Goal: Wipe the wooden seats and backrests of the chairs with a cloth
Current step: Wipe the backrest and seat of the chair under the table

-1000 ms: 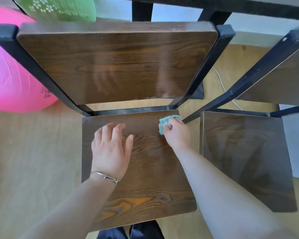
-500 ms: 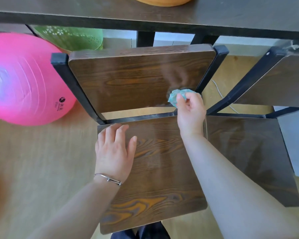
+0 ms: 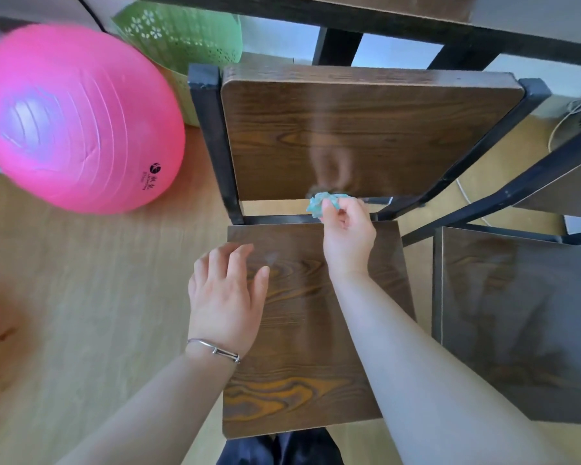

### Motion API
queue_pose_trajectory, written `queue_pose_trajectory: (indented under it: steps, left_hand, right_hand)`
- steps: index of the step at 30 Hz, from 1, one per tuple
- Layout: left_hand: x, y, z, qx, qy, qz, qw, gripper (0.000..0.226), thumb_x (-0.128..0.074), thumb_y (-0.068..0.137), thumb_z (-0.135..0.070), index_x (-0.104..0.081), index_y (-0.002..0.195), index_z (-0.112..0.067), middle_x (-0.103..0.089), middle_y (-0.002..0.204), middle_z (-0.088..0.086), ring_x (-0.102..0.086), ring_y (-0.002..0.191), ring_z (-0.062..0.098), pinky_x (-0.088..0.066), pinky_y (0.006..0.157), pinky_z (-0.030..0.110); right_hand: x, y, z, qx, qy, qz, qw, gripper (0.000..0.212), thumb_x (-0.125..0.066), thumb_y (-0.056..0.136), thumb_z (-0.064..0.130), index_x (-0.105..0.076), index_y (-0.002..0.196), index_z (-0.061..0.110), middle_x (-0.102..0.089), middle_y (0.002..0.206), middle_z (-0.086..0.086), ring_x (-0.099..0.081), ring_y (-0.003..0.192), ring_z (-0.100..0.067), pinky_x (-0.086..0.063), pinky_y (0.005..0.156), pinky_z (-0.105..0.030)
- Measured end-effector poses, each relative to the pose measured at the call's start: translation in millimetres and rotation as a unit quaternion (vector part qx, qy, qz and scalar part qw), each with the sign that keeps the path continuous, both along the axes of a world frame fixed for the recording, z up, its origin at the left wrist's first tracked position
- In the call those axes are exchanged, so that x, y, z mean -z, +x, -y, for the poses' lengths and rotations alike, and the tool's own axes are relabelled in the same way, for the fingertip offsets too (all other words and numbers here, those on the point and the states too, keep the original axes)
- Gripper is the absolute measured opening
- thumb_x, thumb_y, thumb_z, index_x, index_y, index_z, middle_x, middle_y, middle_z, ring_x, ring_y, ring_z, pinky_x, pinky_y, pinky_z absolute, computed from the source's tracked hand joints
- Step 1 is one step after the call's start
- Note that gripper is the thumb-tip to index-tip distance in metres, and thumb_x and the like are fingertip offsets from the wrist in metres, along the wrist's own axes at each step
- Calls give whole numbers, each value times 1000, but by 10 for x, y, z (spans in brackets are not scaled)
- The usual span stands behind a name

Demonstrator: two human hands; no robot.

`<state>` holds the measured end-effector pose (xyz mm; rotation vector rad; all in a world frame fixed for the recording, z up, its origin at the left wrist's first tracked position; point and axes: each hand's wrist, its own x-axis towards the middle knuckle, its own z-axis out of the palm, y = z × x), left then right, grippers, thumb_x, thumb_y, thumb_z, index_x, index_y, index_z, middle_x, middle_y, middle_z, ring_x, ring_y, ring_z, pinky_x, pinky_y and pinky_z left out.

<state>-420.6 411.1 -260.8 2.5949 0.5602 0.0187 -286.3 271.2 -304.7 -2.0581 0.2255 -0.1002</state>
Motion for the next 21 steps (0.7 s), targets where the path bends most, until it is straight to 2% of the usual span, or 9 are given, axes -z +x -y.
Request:
queue_pose_trajectory:
  steps: [5,8,12,14,17,19,21]
  left_hand:
    - [61,-25,-63,-4,5,-9,1000,51,-33,93,-51,-53,127,-20,-51,127,3,-43,113,30,-41,91,47]
    - [70,-69,-74,-1,4,-7,1000,50,-34,92,-51,-54,127,-21,-52,126,3,-43,113,30,-41,90,47]
    - [61,-141,-63,6,4,-2,1000,49,-35,92,-50,-55,125,-20,-53,125,3,-44,110,30,-42,89,46]
    - [61,-169,-27,10,1,-7,1000,49,-35,92,-50,-54,125,-20,-52,125,3,-44,111,30,-42,90,47]
    - [75,-192,71,18,-1,-13,1000,48,-35,92,-50,-54,125,-20,-52,125,3,-43,111,29,-42,91,47]
    - [93,-205,151,23,-3,-19,1000,49,-34,92,-51,-54,125,-21,-52,125,2,-43,112,29,-42,92,47]
    - [113,-216,223,28,-6,-25,999,50,-33,92,-52,-55,125,-22,-52,126,1,-43,112,29,-41,92,47]
  right_hand:
    - [178,-33,-273,-106,-46,-40,992,16,-63,92,28,-68,88,13,-61,89,4,-58,80,-6,-48,72,-18]
    - [284,-143,-186,-176,-104,-74,976,16,-61,94,30,-66,90,15,-59,96,7,-58,86,-6,-46,71,-14]
    - [316,-389,259,-165,-127,-114,971,17,-64,92,31,-66,93,14,-53,110,6,-58,94,-7,-51,81,-20]
    - [289,-526,506,-149,-140,-125,971,17,-65,91,31,-66,93,14,-54,111,5,-60,93,-9,-52,77,-18]
    - [261,-698,796,-125,-190,-155,961,16,-67,90,30,-64,99,16,-61,106,4,-62,92,-11,-46,68,-11]
    - [268,-742,925,-113,-208,-202,950,27,-69,89,31,-57,111,21,-63,108,5,-61,95,-10,-51,72,-18]
    - [288,-729,1004,-119,-229,-242,935,47,-70,87,33,-46,127,26,-63,112,2,-58,98,-13,-53,75,-27]
